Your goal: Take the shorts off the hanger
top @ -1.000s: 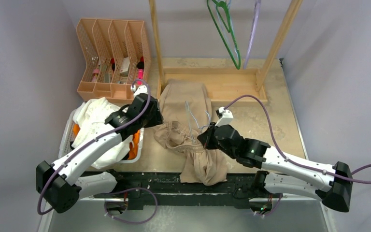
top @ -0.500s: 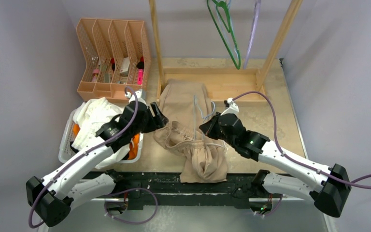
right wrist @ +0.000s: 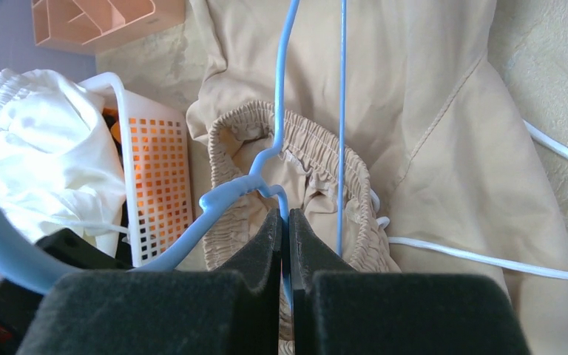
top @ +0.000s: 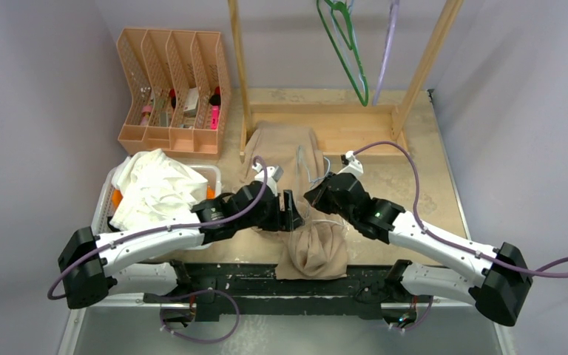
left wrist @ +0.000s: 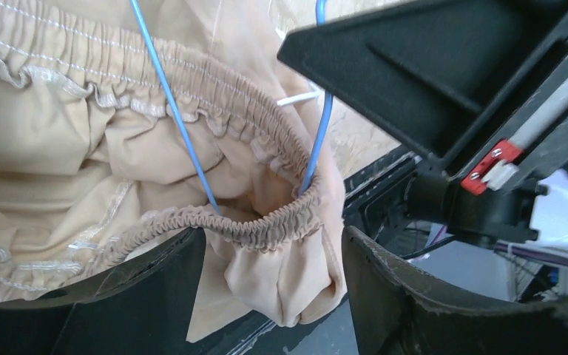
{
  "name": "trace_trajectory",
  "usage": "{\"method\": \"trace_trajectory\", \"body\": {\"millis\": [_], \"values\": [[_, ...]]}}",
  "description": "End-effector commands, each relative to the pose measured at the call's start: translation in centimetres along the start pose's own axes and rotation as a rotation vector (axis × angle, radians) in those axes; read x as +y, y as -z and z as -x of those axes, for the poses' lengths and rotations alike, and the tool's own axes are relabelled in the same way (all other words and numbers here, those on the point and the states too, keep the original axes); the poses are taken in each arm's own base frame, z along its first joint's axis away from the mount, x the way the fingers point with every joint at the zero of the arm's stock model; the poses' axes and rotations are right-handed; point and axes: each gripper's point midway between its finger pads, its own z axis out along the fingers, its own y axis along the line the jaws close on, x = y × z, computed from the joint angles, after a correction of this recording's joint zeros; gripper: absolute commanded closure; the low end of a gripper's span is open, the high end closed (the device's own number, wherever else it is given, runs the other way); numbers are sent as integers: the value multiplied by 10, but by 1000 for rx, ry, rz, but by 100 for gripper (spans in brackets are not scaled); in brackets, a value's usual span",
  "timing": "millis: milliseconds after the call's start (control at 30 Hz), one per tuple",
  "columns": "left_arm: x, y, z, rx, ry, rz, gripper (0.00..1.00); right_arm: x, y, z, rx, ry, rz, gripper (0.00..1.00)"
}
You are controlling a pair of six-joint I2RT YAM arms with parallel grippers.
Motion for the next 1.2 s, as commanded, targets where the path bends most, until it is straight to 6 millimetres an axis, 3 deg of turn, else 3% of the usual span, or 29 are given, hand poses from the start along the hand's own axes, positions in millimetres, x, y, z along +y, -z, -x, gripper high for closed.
{"method": "trace_trajectory", "body": {"millis": [0,167,367,467,600,700,933,1033,1167], "values": [[-10,-3,-1,-27,-86,10,32,14,4,12,-27,-45,29,100],[-3,-5,-7,-8,-169,35,30,14,7,5,-2,-43,57,100],[-4,-28,-13,26,-141,98,32,15,9,6,0,-48,64,100],[-7,-34,-15,-1,-81,104,59,15,10,9,-10,-47,57,100],[1,-20,-2,-68,-78,148,99,13,14,21,-51,-38,13,100],[6,-7,1,-76,-96,162,100,4,19,36,-118,-38,-44,100],[62,20,-2,-87,-142,386,100,-17,33,72,-251,-114,-144,100],[72,33,12,-156,-135,447,100,-25,42,78,-290,-166,-155,100],[67,46,41,-213,-160,482,100,-41,52,83,-334,-216,-197,100]]}}
